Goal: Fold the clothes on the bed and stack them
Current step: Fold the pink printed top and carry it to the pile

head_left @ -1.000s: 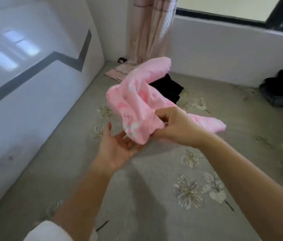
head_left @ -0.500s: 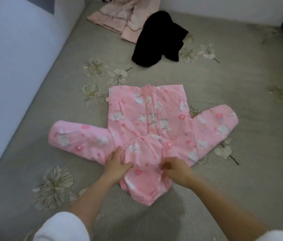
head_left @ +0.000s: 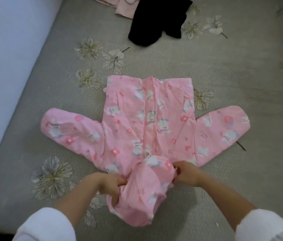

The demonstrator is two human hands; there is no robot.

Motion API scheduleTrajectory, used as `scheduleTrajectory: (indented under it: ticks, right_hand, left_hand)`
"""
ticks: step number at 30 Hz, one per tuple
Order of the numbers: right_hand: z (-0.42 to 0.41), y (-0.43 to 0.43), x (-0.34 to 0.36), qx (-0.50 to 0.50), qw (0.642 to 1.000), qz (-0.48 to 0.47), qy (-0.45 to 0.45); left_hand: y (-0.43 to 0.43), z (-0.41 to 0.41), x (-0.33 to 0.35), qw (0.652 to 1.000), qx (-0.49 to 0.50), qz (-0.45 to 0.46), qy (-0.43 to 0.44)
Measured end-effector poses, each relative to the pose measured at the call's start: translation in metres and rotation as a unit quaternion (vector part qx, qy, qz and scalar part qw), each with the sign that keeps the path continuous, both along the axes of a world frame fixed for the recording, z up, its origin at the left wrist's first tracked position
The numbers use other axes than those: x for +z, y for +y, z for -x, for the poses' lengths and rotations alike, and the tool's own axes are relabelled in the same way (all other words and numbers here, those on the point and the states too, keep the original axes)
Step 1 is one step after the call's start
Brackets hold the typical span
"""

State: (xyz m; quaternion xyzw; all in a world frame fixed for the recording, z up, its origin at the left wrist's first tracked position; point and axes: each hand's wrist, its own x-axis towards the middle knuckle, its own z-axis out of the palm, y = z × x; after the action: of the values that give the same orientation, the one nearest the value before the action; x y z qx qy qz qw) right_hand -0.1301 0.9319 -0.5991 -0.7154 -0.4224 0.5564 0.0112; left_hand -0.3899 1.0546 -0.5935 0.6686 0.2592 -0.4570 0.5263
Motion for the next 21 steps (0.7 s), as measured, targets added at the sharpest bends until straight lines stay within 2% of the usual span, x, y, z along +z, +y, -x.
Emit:
scheduleTrajectory:
  ticks: [2, 4, 6, 8, 9, 11, 13, 14, 16, 18, 19, 21]
  right_hand:
    - [0.004, 0.002, 0.007, 0.020, 0.999, -0.035, 0.003]
    - [0.007, 0.006, 0.018, -0.009, 0.994, -0.091, 0.067]
    - [0.005, 0.011, 0.025, -0.048, 0.979, -0.113, 0.164]
    - [-0.002, 0.017, 0.031, -0.121, 0.971, -0.088, 0.185]
    - [-0.007, 0.022, 0.030, -0.182, 0.963, -0.086, 0.179]
    - [-0.017, 0.031, 0.024, -0.334, 0.926, -0.106, 0.142]
    - [-0.021, 0.038, 0.016, -0.448, 0.881, -0.153, 0.022]
    - [-0.018, 0.038, 0.014, -0.463, 0.866, -0.183, -0.041]
    - [-0.005, 0.030, 0.011, -0.411, 0.870, -0.259, -0.084]
    - [0.012, 0.017, 0.006, -0.287, 0.907, -0.301, -0.066]
    - [0.018, 0.011, 0.002, -0.216, 0.926, -0.302, -0.065]
    - [0.022, 0.005, -0.014, -0.085, 0.947, -0.293, -0.098]
  left_hand:
    - [0.005, -0.003, 0.010, 0.999, -0.010, 0.034, -0.014]
    - [0.016, -0.009, 0.026, 0.996, 0.029, 0.085, -0.027]
    - [0.031, -0.016, 0.044, 0.977, 0.135, 0.155, -0.059]
    - [0.050, -0.023, 0.059, 0.942, 0.264, 0.170, -0.117]
    - [0.059, -0.029, 0.062, 0.919, 0.337, 0.142, -0.150]
    - [0.074, -0.045, 0.058, 0.845, 0.498, 0.028, -0.194]
    - [0.078, -0.060, 0.047, 0.766, 0.600, -0.111, -0.202]
    - [0.074, -0.066, 0.042, 0.756, 0.605, -0.154, -0.195]
    - [0.056, -0.072, 0.029, 0.791, 0.553, -0.156, -0.208]
    - [0.029, -0.073, 0.014, 0.852, 0.451, -0.149, -0.221]
    - [0.018, -0.073, 0.006, 0.875, 0.390, -0.175, -0.226]
    - [0.004, -0.078, -0.008, 0.879, 0.335, -0.238, -0.243]
